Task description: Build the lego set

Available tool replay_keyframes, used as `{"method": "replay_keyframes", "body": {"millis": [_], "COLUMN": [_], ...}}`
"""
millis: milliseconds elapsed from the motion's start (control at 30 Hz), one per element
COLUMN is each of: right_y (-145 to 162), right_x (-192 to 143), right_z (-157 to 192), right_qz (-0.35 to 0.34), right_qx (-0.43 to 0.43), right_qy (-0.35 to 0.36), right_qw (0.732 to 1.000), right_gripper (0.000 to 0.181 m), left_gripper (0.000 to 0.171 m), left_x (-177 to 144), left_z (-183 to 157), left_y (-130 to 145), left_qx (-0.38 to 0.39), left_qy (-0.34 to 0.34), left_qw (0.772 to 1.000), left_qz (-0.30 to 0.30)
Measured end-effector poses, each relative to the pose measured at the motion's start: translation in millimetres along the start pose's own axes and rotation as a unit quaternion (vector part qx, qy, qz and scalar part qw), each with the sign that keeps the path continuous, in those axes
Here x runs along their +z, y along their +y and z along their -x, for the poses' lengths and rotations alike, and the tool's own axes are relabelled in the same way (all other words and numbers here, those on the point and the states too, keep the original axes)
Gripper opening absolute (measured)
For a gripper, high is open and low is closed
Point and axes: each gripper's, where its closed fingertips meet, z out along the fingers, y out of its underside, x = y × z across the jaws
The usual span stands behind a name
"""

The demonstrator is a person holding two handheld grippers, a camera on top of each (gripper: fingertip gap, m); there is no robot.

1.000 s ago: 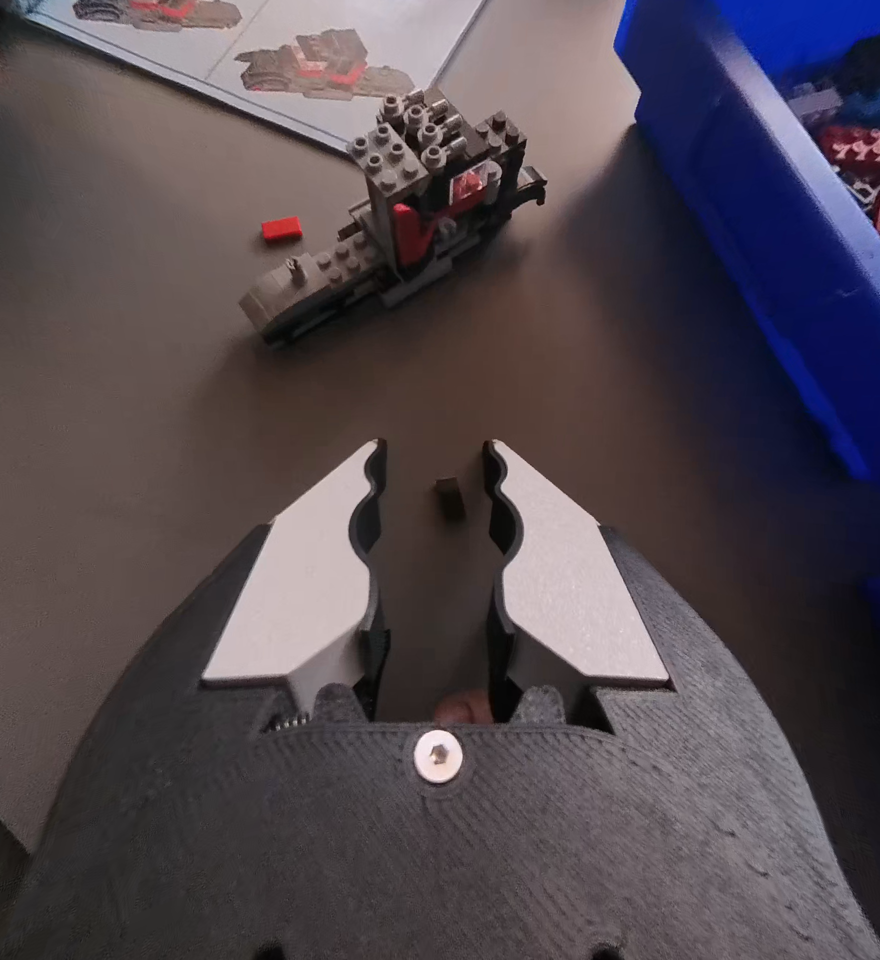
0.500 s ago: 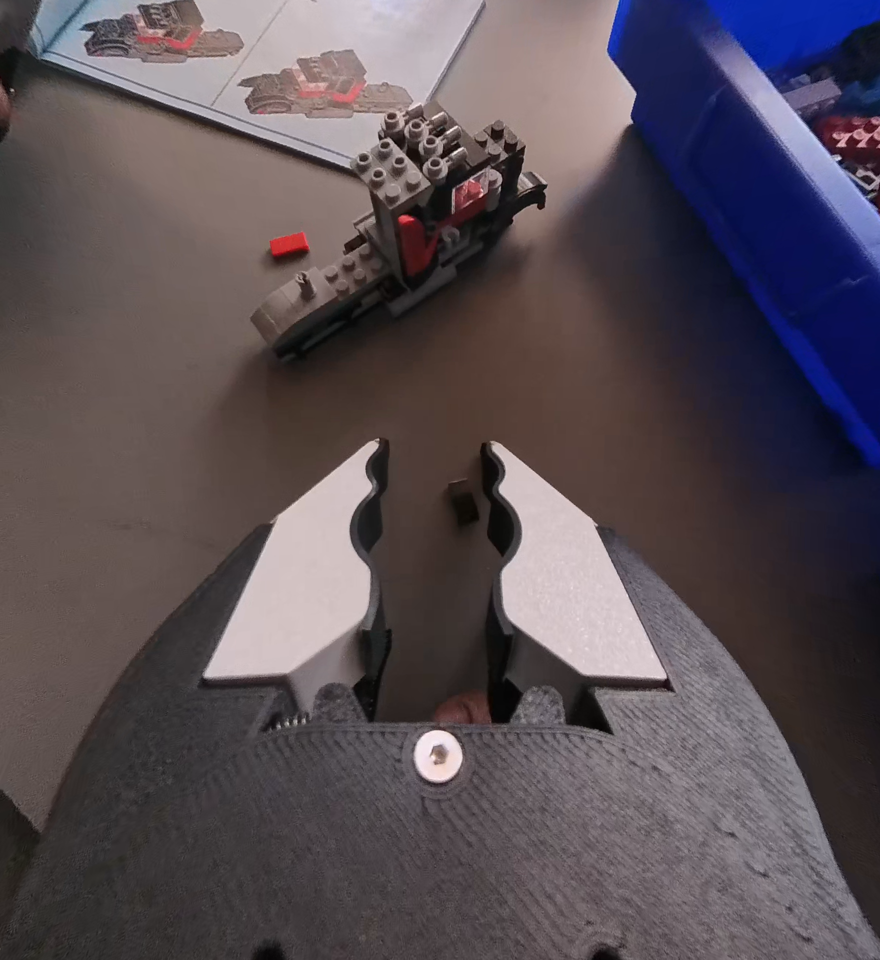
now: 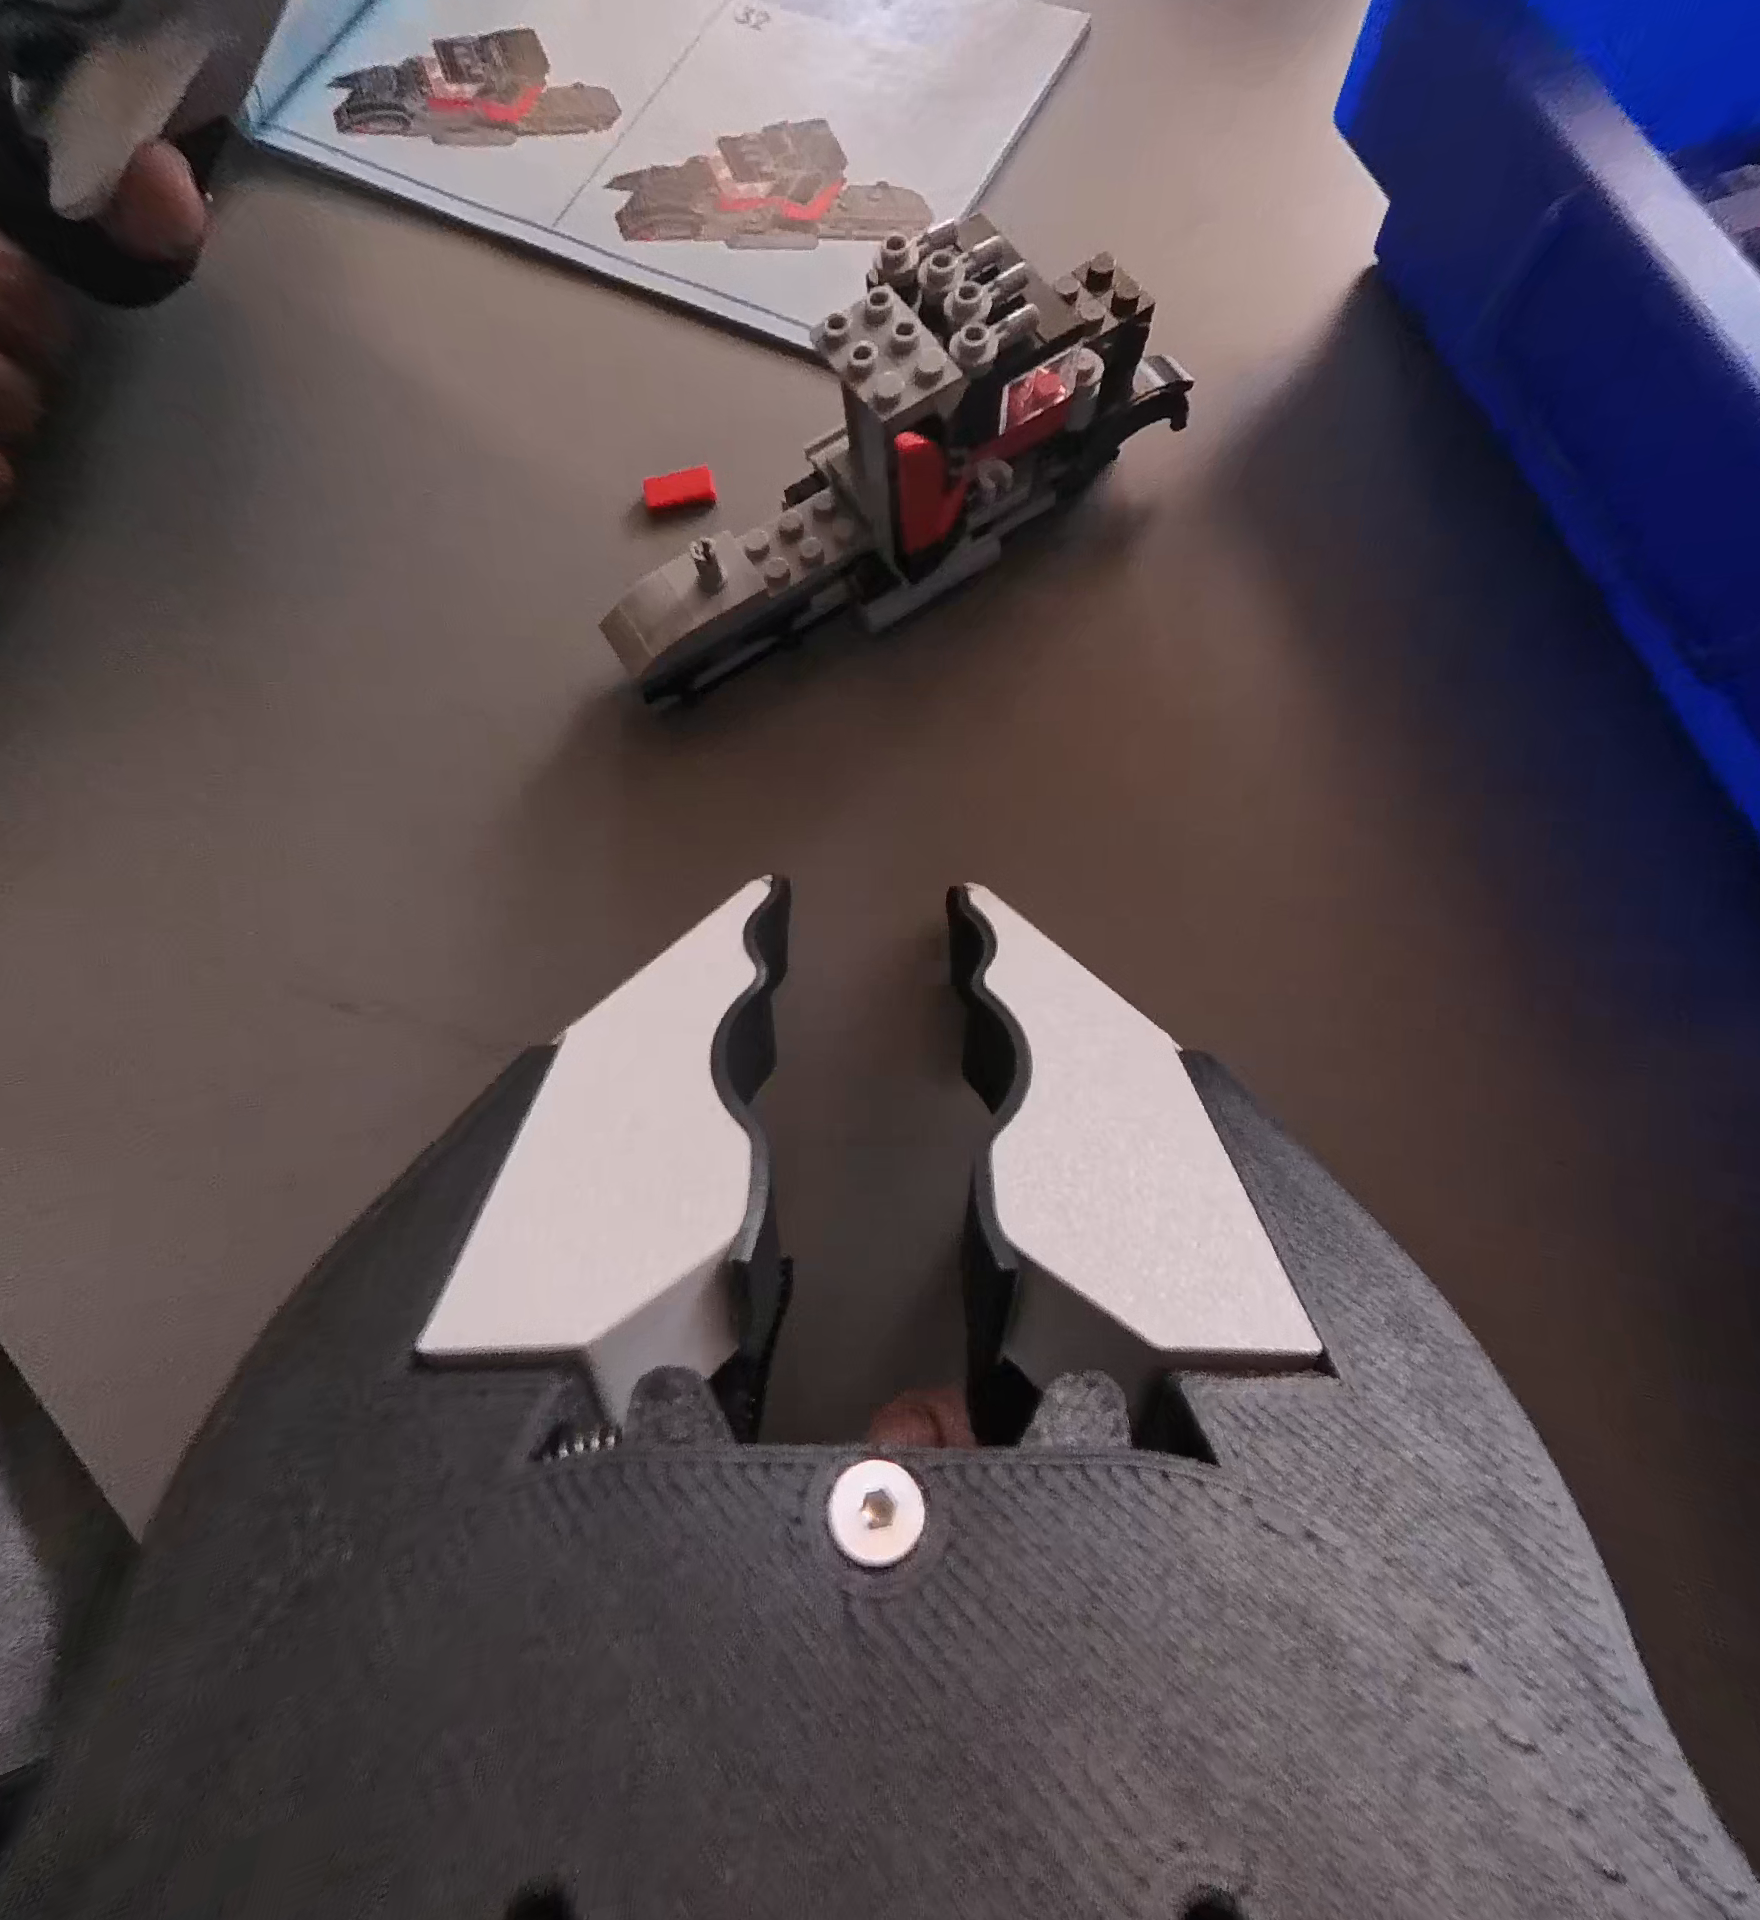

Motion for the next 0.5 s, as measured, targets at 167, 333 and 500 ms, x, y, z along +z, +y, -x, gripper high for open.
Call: {"method": "replay_keyframes", "body": {"millis": [167,333,500], "right_y": [-3.2,-4.0,-6.0], "right_x": [-2.4,-2.9,-4.7], "right_z": [-2.6,-2.6,-3.8], "right_qz": [-0.012,-0.014,-0.023], "right_qx": [0.018,0.022,0.025], "right_qy": [-0.009,-0.013,-0.009], "right_qw": [1.0,1.0,0.999], "right_gripper": [0.03,0.03,0.03], "left_gripper": [0.014,0.015,0.015], "left_x": [0.5,0.4,0.0], "left_z": [0.6,1.1,0.9], "left_y": [-0.5,-1.1,-0.5], "left_qx": [0.0,0.001,0.004], "left_qy": [-0.002,-0.004,-0.004], "left_qw": [1.0,1.0,1.0], "left_qz": [-0.001,-0.003,-0.003]}}
